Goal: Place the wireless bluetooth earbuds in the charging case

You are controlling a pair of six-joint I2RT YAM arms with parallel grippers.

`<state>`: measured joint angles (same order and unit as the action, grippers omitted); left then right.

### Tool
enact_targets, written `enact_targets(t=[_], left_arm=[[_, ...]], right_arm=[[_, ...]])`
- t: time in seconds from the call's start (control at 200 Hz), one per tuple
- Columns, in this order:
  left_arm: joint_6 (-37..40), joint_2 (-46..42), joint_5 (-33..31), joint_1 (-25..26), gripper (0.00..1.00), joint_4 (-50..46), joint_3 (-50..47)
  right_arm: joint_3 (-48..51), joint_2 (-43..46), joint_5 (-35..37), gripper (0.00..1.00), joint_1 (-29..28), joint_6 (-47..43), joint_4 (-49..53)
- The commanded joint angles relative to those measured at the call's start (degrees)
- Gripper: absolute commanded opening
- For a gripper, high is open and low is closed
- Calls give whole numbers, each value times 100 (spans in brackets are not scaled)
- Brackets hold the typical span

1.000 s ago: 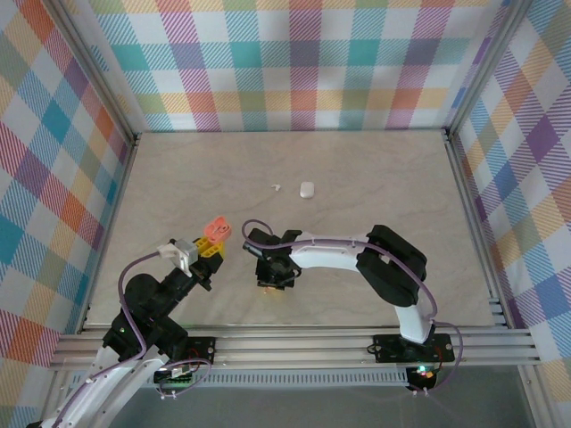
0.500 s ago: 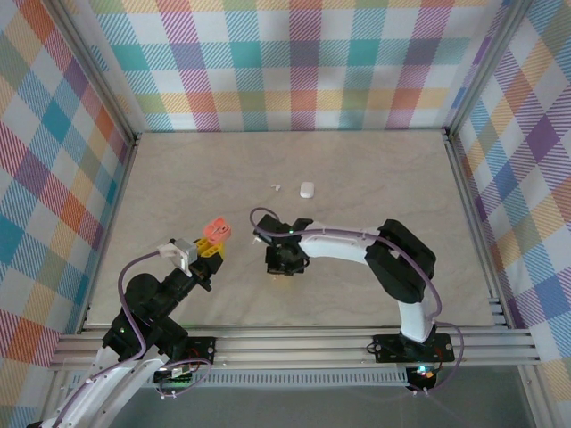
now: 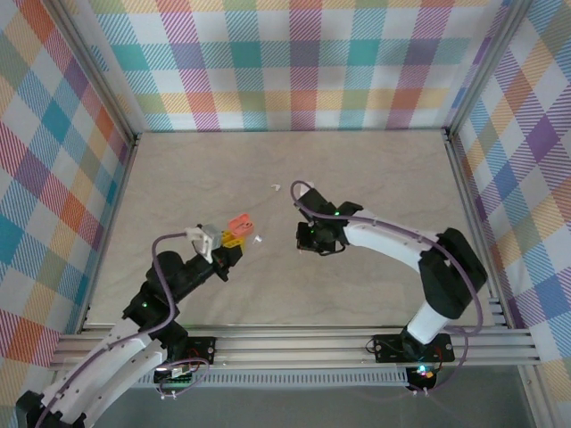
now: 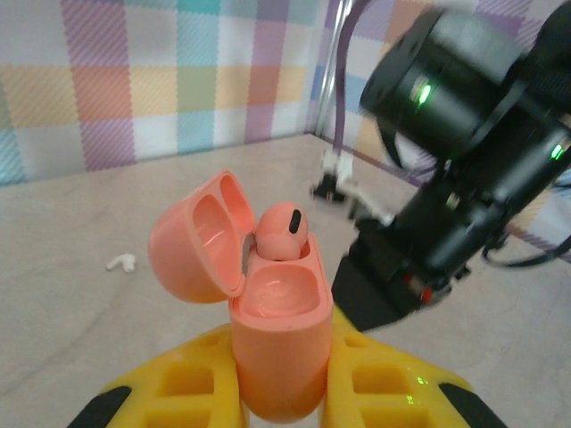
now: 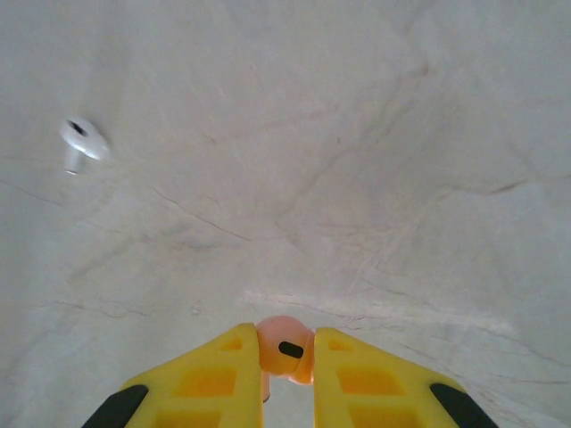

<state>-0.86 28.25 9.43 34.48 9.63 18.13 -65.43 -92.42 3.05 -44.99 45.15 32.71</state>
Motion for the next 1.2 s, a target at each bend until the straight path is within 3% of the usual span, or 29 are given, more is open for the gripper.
enact_targets(t=[0.0, 0.23, 0.575, 0.78, 1.195], left_arm=[[7, 586, 366, 50, 0, 1023, 207], [137, 1664, 828, 68, 0, 1569, 640], [391, 2770, 1135, 377, 0, 2088, 1132], [373, 3110, 1210, 531, 0, 2311, 1314], [414, 3225, 904, 770, 0, 2510, 1409]], right_arm=[[4, 462, 47, 17, 197, -472, 210], [-123, 1288, -23, 17, 393, -1039, 90], [-121, 2434, -930, 16, 537, -1635, -778], [342, 2921, -1529, 15, 535, -2213, -1800], [340, 2765, -2385, 14, 478, -2347, -2772]])
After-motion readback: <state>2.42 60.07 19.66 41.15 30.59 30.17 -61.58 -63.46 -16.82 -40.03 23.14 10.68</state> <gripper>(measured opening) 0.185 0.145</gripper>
